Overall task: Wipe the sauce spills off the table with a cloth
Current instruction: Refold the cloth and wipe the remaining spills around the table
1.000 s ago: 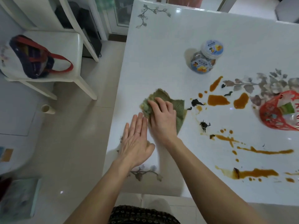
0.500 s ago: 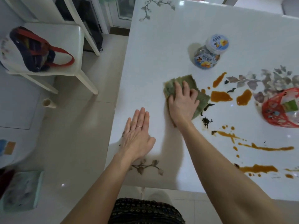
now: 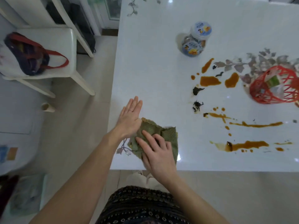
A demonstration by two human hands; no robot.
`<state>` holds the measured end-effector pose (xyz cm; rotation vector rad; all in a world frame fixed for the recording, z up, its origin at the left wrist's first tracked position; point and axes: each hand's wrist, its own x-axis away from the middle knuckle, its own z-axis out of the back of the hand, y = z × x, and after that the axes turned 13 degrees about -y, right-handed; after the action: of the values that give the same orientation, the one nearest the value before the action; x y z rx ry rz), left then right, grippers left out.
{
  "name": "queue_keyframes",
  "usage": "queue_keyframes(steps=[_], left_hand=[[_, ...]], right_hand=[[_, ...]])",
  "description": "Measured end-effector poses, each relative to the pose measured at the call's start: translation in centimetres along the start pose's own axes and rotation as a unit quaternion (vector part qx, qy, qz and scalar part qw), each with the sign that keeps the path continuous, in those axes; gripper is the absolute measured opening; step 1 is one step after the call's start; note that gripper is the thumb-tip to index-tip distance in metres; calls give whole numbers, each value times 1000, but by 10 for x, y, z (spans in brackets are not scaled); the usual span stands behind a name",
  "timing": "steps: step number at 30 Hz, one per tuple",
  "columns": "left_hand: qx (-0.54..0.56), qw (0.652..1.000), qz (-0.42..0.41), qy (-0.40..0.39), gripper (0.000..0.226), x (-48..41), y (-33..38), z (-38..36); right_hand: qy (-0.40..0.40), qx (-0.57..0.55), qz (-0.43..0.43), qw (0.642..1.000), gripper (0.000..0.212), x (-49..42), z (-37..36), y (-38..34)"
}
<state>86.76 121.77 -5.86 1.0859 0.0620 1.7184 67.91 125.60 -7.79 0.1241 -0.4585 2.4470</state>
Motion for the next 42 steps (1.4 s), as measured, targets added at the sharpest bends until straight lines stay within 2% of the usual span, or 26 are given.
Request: queue_keyframes(steps=[1, 3, 6, 8, 9, 11, 13, 14, 15, 18, 21, 23, 25, 26, 27, 30, 32, 35, 38, 42], left_hand=[[2, 1000, -1, 1, 70, 0, -1, 0], [-15, 1000, -2, 5, 70, 0, -2, -1], [-40, 999, 7, 18, 71, 1, 1, -6], [-54, 998, 18, 29, 73, 2, 1, -8], [-64, 997, 20, 36, 73, 1, 2, -10], [-78, 995, 26, 49, 74, 2, 5, -13], [-83, 995, 33, 52, 74, 2, 11, -17], [-84, 994, 36, 55, 74, 3, 12, -19], [-86, 994, 36, 56, 74, 4, 14, -21], [-88, 994, 37, 60, 73, 6, 19, -25], [-83, 994, 32, 62, 73, 6, 25, -29], [-87, 994, 22, 64, 73, 6, 31, -35], [-91, 994, 11, 62, 72, 6, 39, -40], [-94, 994, 5, 60, 72, 5, 43, -43], [-98, 993, -2, 58, 72, 5, 46, -45], [-119, 991, -26, 53, 72, 4, 55, -55], [-120, 990, -35, 58, 72, 3, 60, -61], [-103, 991, -40, 78, 72, -1, 64, -62], [-87, 990, -55, 97, 69, 0, 63, -61], [-65, 987, -55, 138, 65, 0, 60, -64]], right_hand=[[-2, 19, 16, 1000, 49, 9, 1, 14], [8, 48, -19, 999, 48, 27, 4, 48], [45, 15, -156, 987, 47, 37, 15, 78], [75, -23, -204, 976, 46, 31, 13, 64], [83, -30, -196, 977, 45, 31, 11, 54], [55, -8, -107, 993, 43, 37, 4, 44], [-2, 37, -4, 999, 47, 53, 8, 67], [-17, 53, 8, 998, 49, 58, 12, 86], [-14, 60, -16, 998, 51, 63, 16, 104], [44, -3, -199, 979, 51, 65, 29, 141], [107, -61, -276, 953, 50, 53, 23, 121], [101, -49, -232, 966, 47, 56, 17, 107], [74, -10, -138, 988, 43, 65, 18, 123], [70, 0, -120, 990, 43, 68, 21, 138], [77, 4, -135, 988, 43, 70, 24, 151], [145, -53, -266, 952, 44, 68, 28, 163], [179, -85, -290, 936, 43, 58, 25, 141], [157, -103, -240, 952, 39, 26, 22, 97], [125, -108, -215, 962, 42, -3, 34, 88], [73, -6, -173, 982, 57, 15, 36, 104]])
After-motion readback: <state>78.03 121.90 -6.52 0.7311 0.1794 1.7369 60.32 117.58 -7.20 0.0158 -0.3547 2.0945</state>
